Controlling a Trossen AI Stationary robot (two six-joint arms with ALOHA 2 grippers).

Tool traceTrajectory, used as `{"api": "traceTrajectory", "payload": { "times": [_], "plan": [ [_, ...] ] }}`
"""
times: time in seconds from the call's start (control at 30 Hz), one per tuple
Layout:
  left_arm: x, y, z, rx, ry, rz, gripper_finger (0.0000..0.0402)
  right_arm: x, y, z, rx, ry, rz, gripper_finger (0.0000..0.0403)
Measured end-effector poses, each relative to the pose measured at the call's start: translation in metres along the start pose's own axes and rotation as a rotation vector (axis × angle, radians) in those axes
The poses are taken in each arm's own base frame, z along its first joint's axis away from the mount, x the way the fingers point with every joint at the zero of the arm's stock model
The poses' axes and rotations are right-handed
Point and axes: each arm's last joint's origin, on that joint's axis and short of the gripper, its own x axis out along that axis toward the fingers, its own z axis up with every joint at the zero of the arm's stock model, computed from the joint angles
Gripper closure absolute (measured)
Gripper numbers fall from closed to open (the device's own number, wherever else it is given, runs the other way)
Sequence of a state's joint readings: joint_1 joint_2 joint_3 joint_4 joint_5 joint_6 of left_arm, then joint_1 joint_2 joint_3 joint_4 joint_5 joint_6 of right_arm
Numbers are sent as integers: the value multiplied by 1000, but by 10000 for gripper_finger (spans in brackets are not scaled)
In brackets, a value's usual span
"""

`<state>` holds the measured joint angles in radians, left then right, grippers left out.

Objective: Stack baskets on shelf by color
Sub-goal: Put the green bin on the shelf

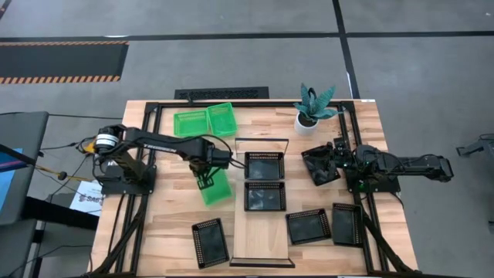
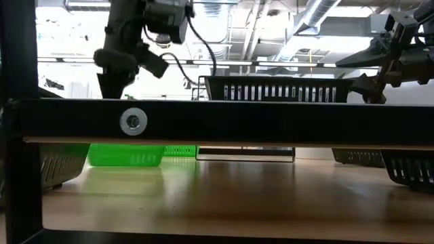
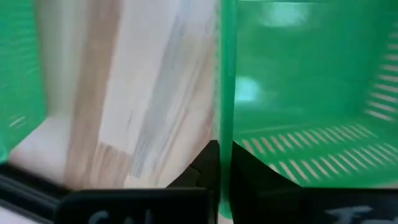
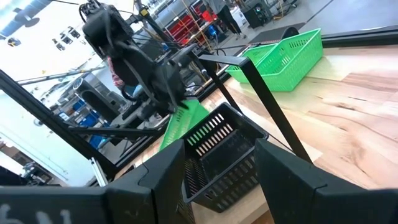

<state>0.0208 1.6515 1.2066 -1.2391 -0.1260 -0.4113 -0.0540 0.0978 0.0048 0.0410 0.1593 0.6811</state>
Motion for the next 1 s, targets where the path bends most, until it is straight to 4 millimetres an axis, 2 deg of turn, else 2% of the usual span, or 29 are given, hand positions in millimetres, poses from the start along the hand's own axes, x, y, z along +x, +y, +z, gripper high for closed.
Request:
{"api": "traceTrajectory", "payload": {
  "times": [0.17,0.4,0.6,0.73,1.0],
  "plan": [
    [-37,6,-9,-172,-75,-57,401,0,0,0,0,-1,-1,184],
    [-95,8,-37,-547,-227,-239,401,0,0,0,0,-1,-1,184],
    [-130,-11,-61,-874,-390,-435,401,0,0,0,0,-1,-1,184],
    [-135,-38,-66,-985,-427,-552,401,0,0,0,0,-1,-1,184],
    [-118,-100,-52,-1036,-374,-675,401,0,0,0,-1,-1,-1,184]
  ]
}}
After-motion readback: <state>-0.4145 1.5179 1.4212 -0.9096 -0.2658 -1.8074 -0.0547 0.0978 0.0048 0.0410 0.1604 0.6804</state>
